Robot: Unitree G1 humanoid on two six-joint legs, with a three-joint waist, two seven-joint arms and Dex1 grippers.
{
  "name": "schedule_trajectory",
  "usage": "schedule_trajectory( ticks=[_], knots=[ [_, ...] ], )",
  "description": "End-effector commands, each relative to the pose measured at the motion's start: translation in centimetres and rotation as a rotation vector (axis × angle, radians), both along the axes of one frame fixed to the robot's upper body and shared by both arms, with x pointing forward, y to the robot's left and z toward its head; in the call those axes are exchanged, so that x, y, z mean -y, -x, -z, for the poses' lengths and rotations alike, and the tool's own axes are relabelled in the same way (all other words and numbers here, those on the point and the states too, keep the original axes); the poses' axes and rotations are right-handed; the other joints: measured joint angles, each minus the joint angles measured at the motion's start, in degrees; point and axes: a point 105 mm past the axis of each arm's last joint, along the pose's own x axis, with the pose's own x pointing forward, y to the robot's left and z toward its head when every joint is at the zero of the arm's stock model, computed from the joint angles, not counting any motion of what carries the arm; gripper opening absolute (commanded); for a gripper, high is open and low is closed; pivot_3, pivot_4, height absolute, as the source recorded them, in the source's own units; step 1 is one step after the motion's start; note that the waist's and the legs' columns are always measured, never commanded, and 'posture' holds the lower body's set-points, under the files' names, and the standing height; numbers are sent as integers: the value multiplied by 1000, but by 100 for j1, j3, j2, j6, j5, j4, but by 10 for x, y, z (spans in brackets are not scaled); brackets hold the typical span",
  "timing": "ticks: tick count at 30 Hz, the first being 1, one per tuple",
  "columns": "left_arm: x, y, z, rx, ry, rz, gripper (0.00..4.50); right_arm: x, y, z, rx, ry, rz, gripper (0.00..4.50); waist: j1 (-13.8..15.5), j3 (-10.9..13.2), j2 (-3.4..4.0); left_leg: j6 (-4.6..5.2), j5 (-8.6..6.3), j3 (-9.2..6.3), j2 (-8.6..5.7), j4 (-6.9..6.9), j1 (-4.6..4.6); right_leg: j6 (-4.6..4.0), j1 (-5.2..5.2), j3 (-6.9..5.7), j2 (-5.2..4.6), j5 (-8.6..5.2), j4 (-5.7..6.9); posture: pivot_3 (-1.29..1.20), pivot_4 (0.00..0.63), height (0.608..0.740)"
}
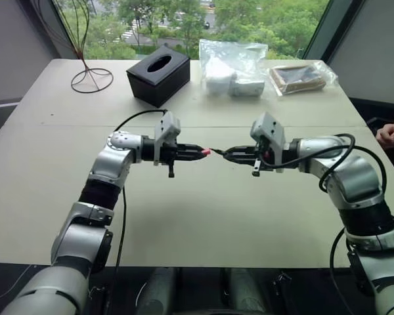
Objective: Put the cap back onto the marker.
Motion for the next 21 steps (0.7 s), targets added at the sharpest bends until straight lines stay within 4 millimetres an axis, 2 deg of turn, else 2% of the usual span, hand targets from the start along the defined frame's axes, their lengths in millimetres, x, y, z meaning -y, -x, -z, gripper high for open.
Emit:
schedule_trajectory(
  ticks=[1,5,16,21],
  knots=[
    [5,-3,-16,62,13,11,41,-7,7,-6,25,-13,-40,0,0,0,0,0,0,0,0,0,0,0,0,0,0,0,0,0,150,740],
    [4,-3,-21,67,21,19,41,-5,7,-3,18,-4,-32,0,0,0,0,0,0,1,0,2,0,1,1,0,0,0,0,0,150,740],
    [-14,1,-18,58,-19,21,41,1,1,-1,22,3,-5,0,-6,0,0,0,0,1,0,2,1,0,0,0,2,0,2,0,150,740],
    [-14,2,-17,55,-19,19,41,-1,1,-2,24,1,-10,0,-1,0,0,0,0,0,0,3,1,0,1,0,2,0,2,0,150,740]
  ],
)
